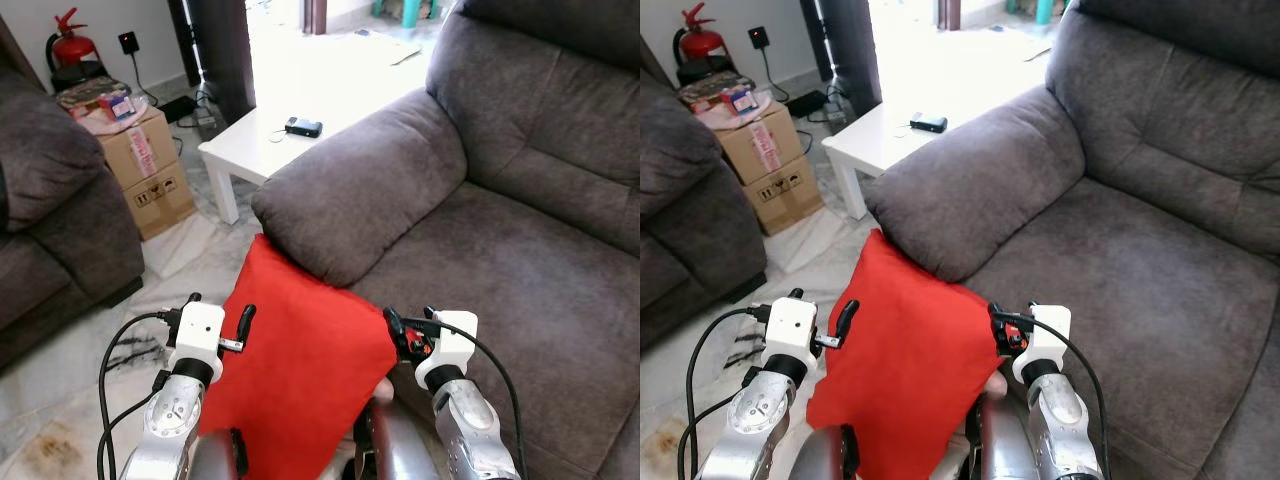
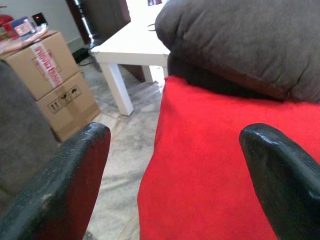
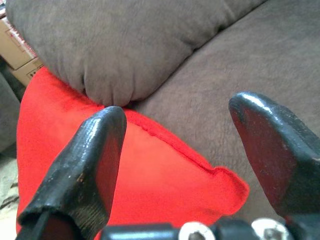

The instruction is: Move the pillow to the sofa from floor

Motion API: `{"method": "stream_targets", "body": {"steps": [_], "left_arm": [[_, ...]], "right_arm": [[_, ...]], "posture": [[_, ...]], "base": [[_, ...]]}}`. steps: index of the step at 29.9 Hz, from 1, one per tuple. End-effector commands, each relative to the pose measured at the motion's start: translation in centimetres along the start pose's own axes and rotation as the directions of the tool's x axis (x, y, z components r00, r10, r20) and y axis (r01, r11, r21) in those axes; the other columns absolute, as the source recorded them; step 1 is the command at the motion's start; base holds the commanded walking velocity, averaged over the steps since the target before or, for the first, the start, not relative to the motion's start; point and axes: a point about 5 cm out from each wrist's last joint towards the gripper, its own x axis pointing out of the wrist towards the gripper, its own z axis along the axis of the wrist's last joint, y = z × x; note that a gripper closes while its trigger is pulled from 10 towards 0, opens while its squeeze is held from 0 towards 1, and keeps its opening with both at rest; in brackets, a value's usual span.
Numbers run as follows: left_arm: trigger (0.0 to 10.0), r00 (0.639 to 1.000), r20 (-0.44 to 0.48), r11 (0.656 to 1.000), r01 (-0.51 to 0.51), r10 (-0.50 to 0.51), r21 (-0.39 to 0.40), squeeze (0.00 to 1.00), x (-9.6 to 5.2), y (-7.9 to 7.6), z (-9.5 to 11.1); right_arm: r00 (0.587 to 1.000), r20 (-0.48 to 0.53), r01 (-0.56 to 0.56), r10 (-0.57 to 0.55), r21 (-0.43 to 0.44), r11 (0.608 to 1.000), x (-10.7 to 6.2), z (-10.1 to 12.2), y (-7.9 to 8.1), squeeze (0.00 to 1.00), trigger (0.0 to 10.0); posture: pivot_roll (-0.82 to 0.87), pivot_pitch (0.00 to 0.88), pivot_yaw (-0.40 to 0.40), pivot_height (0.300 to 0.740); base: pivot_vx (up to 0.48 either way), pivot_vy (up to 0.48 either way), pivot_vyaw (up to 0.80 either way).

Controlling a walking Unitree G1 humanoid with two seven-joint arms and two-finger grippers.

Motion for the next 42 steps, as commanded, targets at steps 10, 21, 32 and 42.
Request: {"method": "stream_targets", "body": {"steps": [10, 21, 32, 42], "left_arm": [[10.0, 0.999, -0.041, 1.000, -0.012, 0.013, 0.020, 0.00, -0.6, 0.2, -1.2], [10.0, 0.992, -0.098, 0.997, -0.080, 0.078, -0.018, 0.00, -1.5, 1.1, -2.6], [10.0, 0.990, -0.110, 0.995, -0.097, 0.094, -0.021, 0.00, -2.0, 1.2, -2.9], [10.0, 0.991, -0.106, 0.995, -0.089, 0.085, -0.039, 0.00, -2.0, 0.8, -2.8]], "right_arm": [[0.997, -0.072, 0.026, -0.026, -0.007, 1.000, -0.2, -1.0, -0.6, 0.00, 10.0], [0.992, -0.114, 0.077, -0.054, 0.208, 0.975, 0.8, -1.1, -0.5, 1.00, 10.0], [0.983, -0.164, 0.125, -0.083, 0.266, 0.956, 1.3, -1.3, -0.8, 1.00, 10.0], [0.960, -0.244, 0.212, -0.140, 0.300, 0.930, 1.5, -2.1, -1.8, 1.00, 10.0]], "posture": [[0.03, 0.097, -0.014, 0.550], [0.04, 0.101, -0.020, 0.550], [0.04, 0.109, -0.028, 0.550], [0.05, 0.122, -0.035, 0.550]], "base": [[0.000, 0.000, 0.00], [0.000, 0.000, 0.00], [0.000, 0.000, 0.00], [0.000, 0.000, 0.00]]}}
